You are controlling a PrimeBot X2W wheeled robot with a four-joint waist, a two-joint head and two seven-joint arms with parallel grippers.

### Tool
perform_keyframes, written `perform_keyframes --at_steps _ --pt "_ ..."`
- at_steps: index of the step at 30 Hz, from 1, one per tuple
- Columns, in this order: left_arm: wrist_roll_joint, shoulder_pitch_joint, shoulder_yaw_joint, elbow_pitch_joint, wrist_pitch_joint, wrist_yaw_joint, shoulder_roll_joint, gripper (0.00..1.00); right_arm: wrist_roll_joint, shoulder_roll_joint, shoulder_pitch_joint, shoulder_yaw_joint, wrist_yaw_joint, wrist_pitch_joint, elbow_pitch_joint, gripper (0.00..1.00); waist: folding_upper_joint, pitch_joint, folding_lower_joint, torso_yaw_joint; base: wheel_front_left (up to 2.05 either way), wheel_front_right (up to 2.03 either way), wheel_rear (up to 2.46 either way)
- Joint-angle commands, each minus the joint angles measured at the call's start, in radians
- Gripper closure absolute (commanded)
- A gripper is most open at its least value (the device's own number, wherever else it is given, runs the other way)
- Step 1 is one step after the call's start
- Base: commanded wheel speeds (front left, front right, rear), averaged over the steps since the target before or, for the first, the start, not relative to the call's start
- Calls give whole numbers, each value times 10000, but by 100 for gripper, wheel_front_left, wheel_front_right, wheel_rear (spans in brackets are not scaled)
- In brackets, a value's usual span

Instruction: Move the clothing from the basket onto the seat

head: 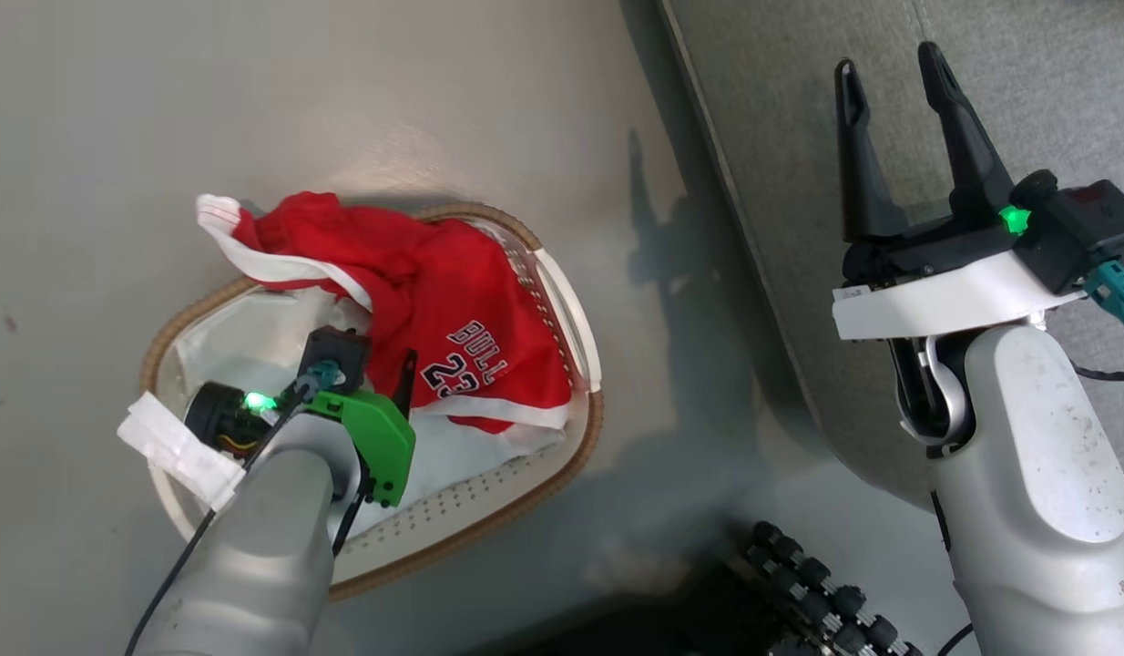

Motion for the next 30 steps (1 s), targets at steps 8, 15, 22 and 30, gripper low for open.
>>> perform_keyframes --at_steps 8,15,22,30 --pt "-258 -790 -288 364 -75 -23 13 55 -11 -12 -224 115 -14 -2 -42 0 0 953 -1 -624 0 0 0" --pt "-905 -514 -789 -107 -154 -24 -168 100 -294 -16 -31 132 -14 -2 127 0 0 625 -1 -261 0 0 0" --pt "-1258 -39 -1296 -1177 -171 -24 -67 100 -771 -18 216 39 -14 -2 351 0 0 -262 -1 286 0 0 0" --pt "-854 944 -1587 -2885 -166 -24 273 100 -1293 -19 856 -92 -14 -2 776 0 0 -1947 -1 987 0 0 0"
